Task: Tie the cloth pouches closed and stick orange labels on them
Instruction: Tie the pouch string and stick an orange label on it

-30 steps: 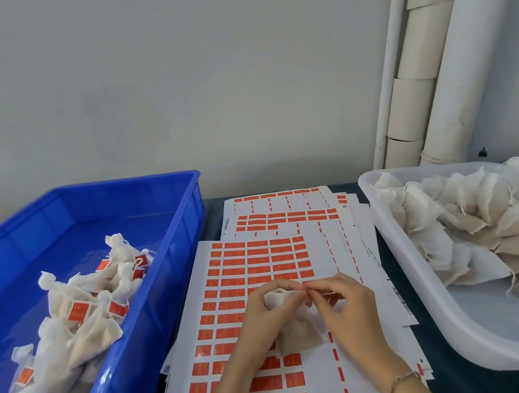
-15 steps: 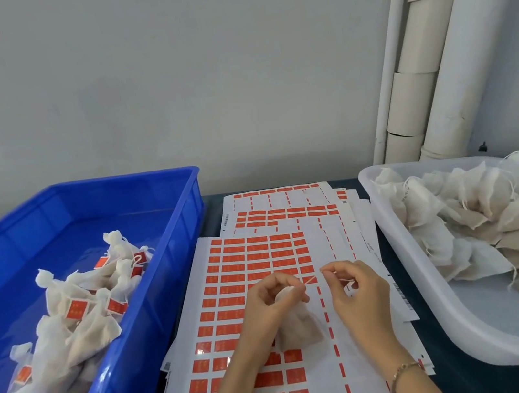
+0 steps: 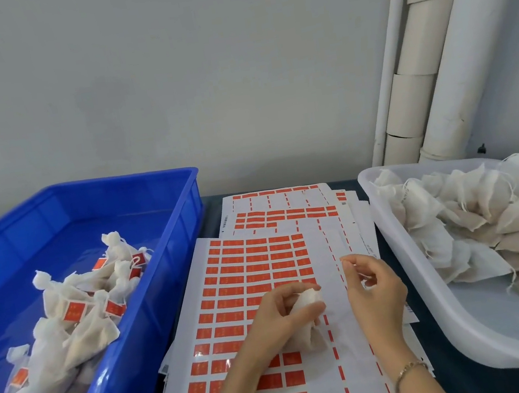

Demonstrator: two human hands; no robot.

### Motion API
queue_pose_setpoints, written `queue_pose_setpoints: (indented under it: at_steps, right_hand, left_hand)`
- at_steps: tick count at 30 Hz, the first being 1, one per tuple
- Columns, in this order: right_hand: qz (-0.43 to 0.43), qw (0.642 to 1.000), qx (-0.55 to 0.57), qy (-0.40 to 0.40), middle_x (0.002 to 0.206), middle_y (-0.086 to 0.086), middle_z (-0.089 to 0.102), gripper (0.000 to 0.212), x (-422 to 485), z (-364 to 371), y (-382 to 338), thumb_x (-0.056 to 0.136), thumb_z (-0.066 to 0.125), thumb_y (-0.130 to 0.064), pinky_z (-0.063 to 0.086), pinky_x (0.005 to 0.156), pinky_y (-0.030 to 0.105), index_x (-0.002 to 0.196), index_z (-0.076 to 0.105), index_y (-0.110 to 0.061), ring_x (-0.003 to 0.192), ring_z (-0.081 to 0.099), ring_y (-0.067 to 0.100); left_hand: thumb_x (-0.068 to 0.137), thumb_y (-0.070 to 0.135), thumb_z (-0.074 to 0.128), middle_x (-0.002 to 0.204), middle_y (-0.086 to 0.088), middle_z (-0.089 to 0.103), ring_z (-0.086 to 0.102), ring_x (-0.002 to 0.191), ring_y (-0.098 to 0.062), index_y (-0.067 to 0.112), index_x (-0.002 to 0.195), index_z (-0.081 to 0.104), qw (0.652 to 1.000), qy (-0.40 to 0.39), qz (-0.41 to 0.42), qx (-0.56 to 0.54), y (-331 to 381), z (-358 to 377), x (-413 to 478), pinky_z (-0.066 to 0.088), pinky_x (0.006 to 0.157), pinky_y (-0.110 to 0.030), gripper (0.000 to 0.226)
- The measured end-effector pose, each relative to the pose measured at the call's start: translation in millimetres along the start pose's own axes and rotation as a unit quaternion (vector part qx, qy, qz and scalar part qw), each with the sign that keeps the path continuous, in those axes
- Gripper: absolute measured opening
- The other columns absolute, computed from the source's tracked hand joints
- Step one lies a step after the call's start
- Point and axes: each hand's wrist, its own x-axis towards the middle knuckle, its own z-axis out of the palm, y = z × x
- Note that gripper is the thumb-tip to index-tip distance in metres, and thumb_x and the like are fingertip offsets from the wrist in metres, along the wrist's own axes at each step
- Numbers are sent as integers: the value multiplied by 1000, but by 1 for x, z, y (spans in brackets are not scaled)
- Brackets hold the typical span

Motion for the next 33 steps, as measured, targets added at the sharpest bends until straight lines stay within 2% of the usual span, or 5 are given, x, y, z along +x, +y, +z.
queue_pose_setpoints:
  at_steps: [6, 16, 22, 28, 33]
  right_hand:
    - [3, 999, 39, 30, 93, -23, 61, 16, 0, -2, -3, 87, 67, -18, 43, 71, 12, 92, 64, -33, 85, 59, -3]
    - [9, 997, 46, 55, 94, -14, 63, 9, 1, -4, -2, 88, 65, -22, 43, 70, 15, 94, 64, -29, 88, 60, 6]
    - [30, 998, 32, 49, 98, -6, 64, 8, 4, -3, 2, 88, 65, -21, 41, 64, 12, 96, 65, -23, 87, 59, 5]
    - [-51, 997, -55, 35, 96, -3, 64, 12, -3, 2, 2, 85, 69, -13, 44, 70, 13, 96, 66, -17, 80, 58, 3]
    - [-99, 987, -127, -13, 91, -9, 59, 14, -9, 8, 4, 83, 71, -18, 46, 68, 18, 96, 66, -23, 78, 59, 11]
  left_hand:
    - [89, 52, 45, 81, 33, 65, 62, 80, 10, 28, 90, 64, 998, -49, -49, 6, 13, -4, -8, 43, 63, -1, 31]
    - [91, 41, 59, 97, 27, 68, 62, 81, -4, 26, 93, 70, 991, -107, -14, 74, 7, -5, -2, 49, 70, -8, 18]
    - [95, 41, 52, 84, 15, 67, 62, 81, -4, 23, 91, 69, 994, -78, -2, 71, 6, -10, -5, 50, 73, -11, 25]
    - [85, 54, 60, 81, 7, 65, 59, 76, -2, 28, 79, 70, 1000, 0, 2, -30, 12, -17, -6, 47, 73, -10, 29]
    - [65, 50, 76, 92, 7, 66, 62, 92, -16, 33, 93, 72, 985, 32, -27, -169, 11, -17, -4, 51, 78, -19, 33]
